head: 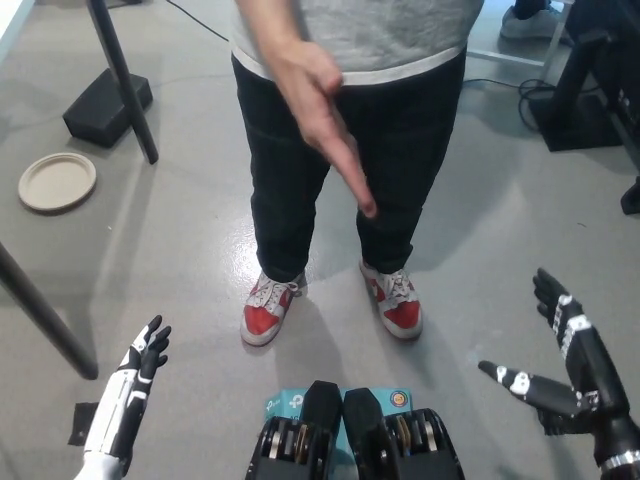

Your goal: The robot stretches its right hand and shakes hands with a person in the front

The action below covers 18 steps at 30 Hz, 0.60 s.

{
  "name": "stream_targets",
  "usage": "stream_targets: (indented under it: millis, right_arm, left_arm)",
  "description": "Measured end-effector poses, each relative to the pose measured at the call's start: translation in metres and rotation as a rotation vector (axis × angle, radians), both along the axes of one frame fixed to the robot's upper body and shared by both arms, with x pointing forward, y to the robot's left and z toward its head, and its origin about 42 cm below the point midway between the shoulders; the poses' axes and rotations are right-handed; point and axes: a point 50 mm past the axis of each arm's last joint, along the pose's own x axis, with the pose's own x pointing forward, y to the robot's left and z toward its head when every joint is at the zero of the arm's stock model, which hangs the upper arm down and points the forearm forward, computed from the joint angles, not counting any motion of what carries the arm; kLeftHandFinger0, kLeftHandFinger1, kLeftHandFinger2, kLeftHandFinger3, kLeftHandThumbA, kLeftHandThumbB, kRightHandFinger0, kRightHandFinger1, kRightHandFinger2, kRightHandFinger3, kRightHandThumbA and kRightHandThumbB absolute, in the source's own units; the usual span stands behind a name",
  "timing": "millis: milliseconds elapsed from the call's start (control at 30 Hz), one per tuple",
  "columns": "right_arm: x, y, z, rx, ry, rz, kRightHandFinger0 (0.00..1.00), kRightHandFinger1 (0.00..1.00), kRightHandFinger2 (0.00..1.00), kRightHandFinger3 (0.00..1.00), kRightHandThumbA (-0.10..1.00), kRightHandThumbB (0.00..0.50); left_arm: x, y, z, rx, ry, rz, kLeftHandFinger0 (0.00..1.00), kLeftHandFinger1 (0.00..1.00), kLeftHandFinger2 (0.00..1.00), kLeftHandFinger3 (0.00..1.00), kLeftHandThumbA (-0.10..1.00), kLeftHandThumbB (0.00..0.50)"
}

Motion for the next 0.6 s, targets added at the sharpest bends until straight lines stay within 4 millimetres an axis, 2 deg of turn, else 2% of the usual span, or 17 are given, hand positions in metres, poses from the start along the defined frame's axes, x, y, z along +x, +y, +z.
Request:
stream_targets:
  millis: [100,133,233,333,367,400,567,600]
  right_arm:
    - [0.010,0.004,0.028,0.000,-0.070,0.013,1.00,1.00,1.00,1.00,1.00,0.254]
    - [0.012,0.005,0.033,0.000,-0.084,0.017,1.00,1.00,1.00,1.00,1.00,0.272]
    - [0.027,0.013,0.072,0.002,-0.165,0.043,1.00,1.00,1.00,1.00,1.00,0.315]
    - [0.041,0.019,0.101,-0.018,-0.205,0.070,1.00,1.00,1.00,1.00,1.00,0.331]
    - [0.047,0.023,0.109,-0.033,-0.212,0.084,1.00,1.00,1.00,1.00,1.00,0.355]
    - [0.052,0.027,0.116,-0.045,-0.213,0.096,1.00,1.00,1.00,1.00,1.00,0.375]
    - [0.070,0.049,0.141,-0.096,-0.194,0.151,1.00,1.00,1.00,1.00,1.00,0.383]
    - [0.074,0.055,0.147,-0.110,-0.193,0.165,1.00,1.00,1.00,1.00,1.00,0.407]
  left_arm:
    - [0.000,0.000,0.000,0.000,-0.002,-0.001,1.00,1.00,1.00,1.00,1.00,0.142]
    - [0.000,0.000,0.000,0.000,-0.002,-0.001,1.00,1.00,1.00,1.00,1.00,0.144]
    - [0.000,-0.001,0.000,0.001,-0.008,-0.002,1.00,1.00,1.00,1.00,1.00,0.121]
    - [0.000,-0.001,0.000,0.002,-0.011,-0.003,1.00,1.00,1.00,1.00,1.00,0.112]
    - [-0.001,-0.001,0.000,0.002,-0.011,-0.002,1.00,1.00,1.00,1.00,1.00,0.115]
    - [-0.001,-0.001,0.000,0.002,-0.011,-0.003,1.00,1.00,1.00,1.00,1.00,0.117]
    - [-0.001,-0.001,0.000,0.003,-0.010,-0.002,1.00,1.00,1.00,1.00,1.00,0.136]
    - [-0.001,-0.001,0.000,0.003,-0.011,-0.001,1.00,1.00,1.00,1.00,1.00,0.130]
